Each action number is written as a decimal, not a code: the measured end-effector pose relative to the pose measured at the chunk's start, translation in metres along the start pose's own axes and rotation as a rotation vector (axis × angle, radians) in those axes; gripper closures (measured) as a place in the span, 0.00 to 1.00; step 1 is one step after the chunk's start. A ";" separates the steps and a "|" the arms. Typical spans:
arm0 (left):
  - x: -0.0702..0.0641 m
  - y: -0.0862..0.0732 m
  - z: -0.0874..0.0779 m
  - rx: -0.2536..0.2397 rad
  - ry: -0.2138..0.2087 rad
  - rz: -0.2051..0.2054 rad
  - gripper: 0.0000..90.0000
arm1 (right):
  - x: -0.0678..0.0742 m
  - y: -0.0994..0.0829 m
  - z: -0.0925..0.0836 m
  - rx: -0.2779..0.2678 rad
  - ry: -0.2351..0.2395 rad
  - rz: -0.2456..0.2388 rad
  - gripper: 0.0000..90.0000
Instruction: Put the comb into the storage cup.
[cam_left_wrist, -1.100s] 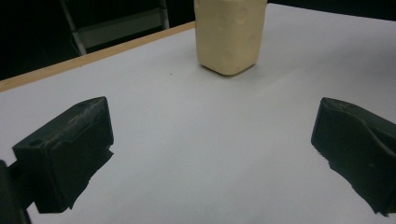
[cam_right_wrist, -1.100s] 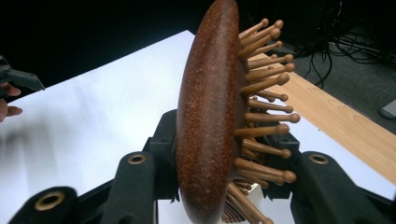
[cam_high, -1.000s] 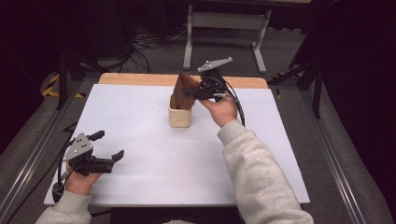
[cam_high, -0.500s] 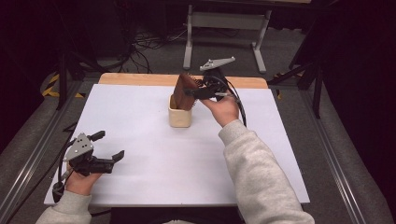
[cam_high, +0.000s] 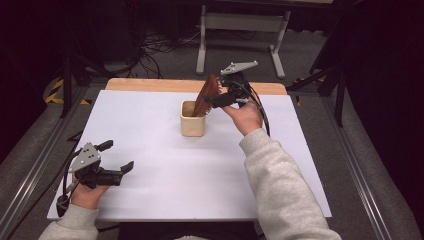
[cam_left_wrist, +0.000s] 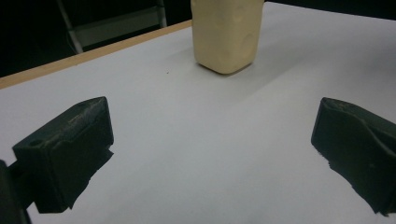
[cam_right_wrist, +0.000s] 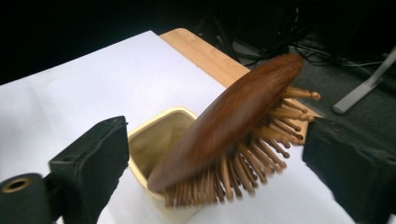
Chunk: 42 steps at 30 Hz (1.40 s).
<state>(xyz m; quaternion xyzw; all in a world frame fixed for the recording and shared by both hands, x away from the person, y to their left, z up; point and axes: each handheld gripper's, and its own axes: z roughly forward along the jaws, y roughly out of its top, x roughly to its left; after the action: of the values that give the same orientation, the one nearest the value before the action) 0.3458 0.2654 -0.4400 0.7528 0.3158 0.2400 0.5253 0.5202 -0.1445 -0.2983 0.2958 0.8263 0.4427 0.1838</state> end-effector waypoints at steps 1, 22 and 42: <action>0.000 0.000 0.000 -0.002 0.001 -0.001 0.00 | 0.000 0.000 -0.006 -0.014 -0.023 -0.007 0.04; 0.002 0.001 -0.003 0.011 0.000 0.009 0.00 | 0.012 -0.032 -0.100 -0.187 0.020 -0.096 0.00; 0.004 0.003 -0.004 0.017 -0.060 0.005 0.00 | 0.020 -0.100 -0.141 -0.175 0.041 -0.092 0.00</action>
<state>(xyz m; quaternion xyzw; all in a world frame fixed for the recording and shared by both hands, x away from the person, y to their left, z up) 0.3467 0.2703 -0.4352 0.7650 0.3001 0.2159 0.5274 0.3926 -0.2626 -0.3066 0.2310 0.8007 0.5103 0.2122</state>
